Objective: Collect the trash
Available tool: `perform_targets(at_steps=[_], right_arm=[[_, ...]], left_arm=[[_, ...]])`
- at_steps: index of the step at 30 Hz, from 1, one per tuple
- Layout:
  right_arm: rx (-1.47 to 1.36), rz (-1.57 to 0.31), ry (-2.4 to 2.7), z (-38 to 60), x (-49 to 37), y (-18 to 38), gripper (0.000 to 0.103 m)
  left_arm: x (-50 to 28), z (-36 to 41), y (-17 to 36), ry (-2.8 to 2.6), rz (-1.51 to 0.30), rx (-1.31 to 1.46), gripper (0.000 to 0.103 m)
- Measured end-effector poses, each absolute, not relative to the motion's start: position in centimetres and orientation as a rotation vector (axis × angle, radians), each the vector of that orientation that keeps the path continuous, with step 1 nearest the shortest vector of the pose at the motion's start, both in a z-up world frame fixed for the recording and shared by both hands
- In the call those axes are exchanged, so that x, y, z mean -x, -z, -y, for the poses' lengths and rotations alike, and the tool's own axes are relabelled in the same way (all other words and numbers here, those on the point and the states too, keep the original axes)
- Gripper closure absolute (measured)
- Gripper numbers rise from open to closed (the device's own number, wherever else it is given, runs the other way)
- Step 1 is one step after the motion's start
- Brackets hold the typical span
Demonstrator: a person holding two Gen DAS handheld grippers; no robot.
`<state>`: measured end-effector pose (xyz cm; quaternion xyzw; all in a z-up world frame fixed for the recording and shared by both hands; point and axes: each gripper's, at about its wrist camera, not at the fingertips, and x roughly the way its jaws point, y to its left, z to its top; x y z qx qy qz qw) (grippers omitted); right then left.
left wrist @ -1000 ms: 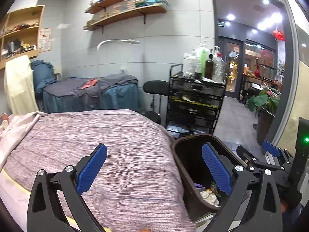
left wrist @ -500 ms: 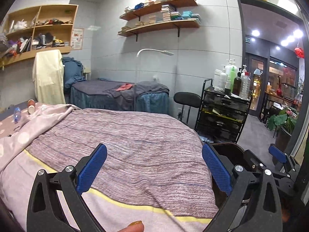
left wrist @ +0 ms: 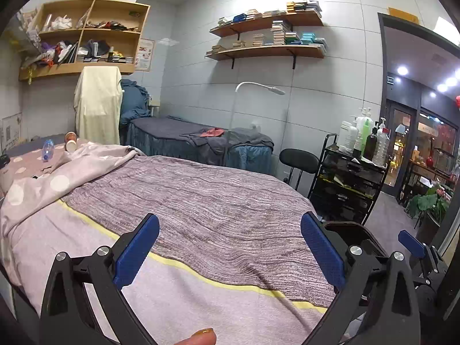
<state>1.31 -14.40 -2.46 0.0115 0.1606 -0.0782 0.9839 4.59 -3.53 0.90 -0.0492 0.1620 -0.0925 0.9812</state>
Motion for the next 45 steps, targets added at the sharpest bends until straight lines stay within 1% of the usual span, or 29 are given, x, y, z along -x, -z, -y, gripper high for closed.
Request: perform_targets(at_steps=[13,45], right_arm=[[-0.046,-0.32,0.127,13.65,-0.62,2.18,0.006],[-0.056,-0.327,0.14,14.48,-0.62,2.3,0.006]], left_arm=[[-3.94,2.51,-0.48,0.138,-0.3,0.097,0.006],[-3.89,2.39,-0.34,0.141,-0.304,0.103,0.006]])
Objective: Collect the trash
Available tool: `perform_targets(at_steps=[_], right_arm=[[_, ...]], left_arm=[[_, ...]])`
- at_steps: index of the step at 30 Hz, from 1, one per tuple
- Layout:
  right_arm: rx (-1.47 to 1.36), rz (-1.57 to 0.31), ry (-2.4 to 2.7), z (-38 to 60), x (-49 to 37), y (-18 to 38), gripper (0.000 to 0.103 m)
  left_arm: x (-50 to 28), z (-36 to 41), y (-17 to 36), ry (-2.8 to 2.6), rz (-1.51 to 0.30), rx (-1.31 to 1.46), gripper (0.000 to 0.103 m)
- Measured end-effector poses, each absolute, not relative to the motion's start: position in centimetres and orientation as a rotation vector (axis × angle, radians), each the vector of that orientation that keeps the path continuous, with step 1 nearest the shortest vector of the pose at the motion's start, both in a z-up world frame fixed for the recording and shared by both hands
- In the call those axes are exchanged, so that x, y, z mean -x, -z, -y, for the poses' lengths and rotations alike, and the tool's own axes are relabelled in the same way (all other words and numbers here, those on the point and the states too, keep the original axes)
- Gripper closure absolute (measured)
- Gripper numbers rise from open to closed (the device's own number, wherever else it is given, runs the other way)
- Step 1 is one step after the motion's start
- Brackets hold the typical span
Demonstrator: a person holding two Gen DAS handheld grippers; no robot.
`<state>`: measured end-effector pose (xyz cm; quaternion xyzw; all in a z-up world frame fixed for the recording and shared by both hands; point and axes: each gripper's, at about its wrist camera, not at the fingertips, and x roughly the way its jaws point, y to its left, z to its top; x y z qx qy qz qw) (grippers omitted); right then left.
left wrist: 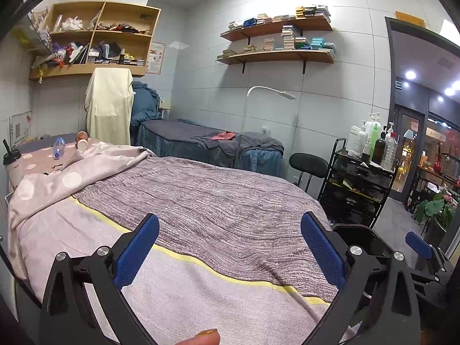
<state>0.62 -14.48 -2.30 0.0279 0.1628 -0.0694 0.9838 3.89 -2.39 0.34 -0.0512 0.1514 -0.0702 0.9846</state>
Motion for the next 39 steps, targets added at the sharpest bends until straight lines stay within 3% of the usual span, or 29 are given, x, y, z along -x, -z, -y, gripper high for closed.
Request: perform_targets(at_steps=[39], right_arm=[[-0.063,-0.348,0.145,15.04,-1.08,2.81,0.006]], left_arm=[[-3.93,2.93,-0.53,0.154,-0.306,0.082,0.006]])
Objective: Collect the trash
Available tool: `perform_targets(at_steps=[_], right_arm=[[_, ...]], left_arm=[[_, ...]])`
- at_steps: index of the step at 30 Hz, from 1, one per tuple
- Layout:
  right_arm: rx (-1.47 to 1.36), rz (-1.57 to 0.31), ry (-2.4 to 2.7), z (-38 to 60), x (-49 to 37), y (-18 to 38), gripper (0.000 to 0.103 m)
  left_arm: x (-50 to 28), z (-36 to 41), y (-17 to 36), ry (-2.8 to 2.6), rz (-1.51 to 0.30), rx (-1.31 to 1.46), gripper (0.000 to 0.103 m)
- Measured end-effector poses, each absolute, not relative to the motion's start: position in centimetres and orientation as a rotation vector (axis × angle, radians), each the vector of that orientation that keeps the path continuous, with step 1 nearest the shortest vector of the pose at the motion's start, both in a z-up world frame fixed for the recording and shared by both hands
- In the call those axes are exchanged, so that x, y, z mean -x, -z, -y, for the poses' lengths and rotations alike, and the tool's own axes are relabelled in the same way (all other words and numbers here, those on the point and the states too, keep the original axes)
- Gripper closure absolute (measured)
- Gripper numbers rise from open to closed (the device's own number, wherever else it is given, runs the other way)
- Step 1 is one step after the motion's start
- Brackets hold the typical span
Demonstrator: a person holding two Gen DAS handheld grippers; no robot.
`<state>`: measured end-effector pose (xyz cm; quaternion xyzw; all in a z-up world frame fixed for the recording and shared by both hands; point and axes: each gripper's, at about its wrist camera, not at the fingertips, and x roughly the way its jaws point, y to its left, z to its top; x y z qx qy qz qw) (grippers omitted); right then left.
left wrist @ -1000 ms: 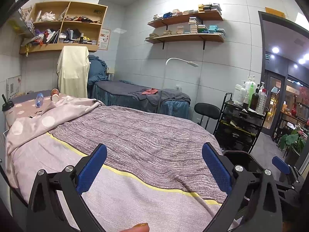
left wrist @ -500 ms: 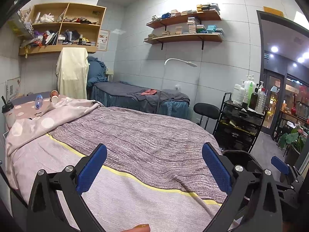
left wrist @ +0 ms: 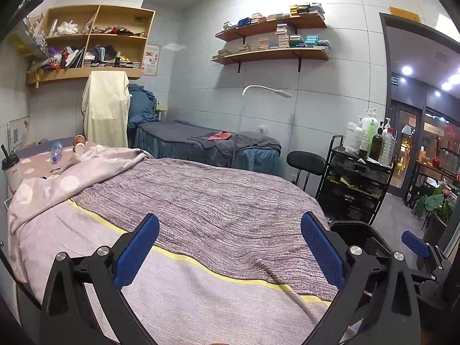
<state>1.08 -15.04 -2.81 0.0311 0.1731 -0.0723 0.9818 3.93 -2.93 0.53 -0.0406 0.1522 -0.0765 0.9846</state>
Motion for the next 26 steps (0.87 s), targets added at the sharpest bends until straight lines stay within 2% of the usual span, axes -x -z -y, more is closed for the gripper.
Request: perform_targets(at_steps=[26], right_arm=[[-0.07,-0.366,0.142,15.12,-1.32,3.12,0.006]], left_arm=[[-4.3,2.75,-0.11,0.15,-0.339,0.095,0.006]])
